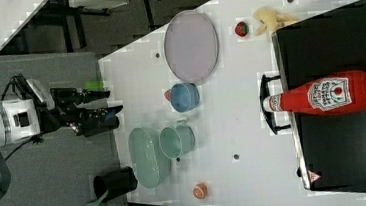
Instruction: Pick Ketchup from oven and place it on table.
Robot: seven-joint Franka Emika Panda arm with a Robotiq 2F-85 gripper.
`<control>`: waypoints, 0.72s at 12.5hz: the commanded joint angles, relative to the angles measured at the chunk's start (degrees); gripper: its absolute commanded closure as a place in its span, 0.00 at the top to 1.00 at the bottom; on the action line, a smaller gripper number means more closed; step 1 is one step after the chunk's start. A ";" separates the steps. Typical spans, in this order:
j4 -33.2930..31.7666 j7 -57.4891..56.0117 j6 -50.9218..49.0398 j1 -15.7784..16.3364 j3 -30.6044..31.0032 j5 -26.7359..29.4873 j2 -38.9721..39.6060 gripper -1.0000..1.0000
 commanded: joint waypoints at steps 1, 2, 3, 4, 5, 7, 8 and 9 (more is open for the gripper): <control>-10.58 3.08 -8.60 -0.81 -0.93 -1.99 -18.65 0.79; -10.57 3.08 -8.59 -0.82 -0.96 -1.99 -18.65 0.90; -10.58 3.08 -8.47 -0.88 -1.09 -2.03 -18.64 1.00; -10.57 3.08 -8.29 -1.05 -1.52 -2.15 -18.61 1.00; -10.57 3.08 -8.27 -1.43 -2.22 -2.21 -18.59 1.00; -10.56 3.08 -8.11 -2.45 -4.56 -2.22 -18.24 1.00; -10.57 3.08 -7.72 -3.03 -6.22 -2.22 -17.80 1.00; -10.55 3.08 -6.88 -3.56 -8.13 -2.22 -17.17 1.00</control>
